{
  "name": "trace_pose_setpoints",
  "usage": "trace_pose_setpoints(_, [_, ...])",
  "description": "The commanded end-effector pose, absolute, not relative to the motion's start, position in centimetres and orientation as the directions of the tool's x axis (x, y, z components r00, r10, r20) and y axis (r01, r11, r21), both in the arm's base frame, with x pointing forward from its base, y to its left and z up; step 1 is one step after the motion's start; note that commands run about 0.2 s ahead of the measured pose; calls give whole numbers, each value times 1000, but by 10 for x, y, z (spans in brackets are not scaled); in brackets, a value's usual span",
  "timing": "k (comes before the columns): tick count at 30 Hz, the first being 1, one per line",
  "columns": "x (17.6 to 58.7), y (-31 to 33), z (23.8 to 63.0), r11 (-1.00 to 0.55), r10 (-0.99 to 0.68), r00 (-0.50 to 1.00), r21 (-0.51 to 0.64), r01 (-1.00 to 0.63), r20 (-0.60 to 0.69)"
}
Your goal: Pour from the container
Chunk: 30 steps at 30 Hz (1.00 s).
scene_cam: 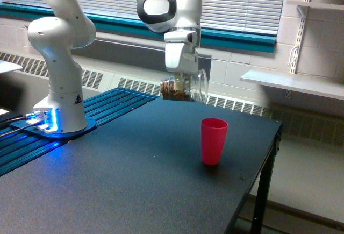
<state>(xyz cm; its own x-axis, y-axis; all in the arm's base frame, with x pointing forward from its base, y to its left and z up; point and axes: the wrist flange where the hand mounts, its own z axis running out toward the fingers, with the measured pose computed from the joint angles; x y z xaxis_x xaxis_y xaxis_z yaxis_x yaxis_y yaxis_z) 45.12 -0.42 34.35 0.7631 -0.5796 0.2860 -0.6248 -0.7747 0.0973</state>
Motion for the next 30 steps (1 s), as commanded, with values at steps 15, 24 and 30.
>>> trace_pose_setpoints(15, [464,20,321,-792,-552,798,147,-592,242])
trace_pose_setpoints(24, [472,29,310,-798,-544,811,167,-579,215])
trace_pose_setpoints(30, [474,30,304,-793,-543,816,196,-576,198])
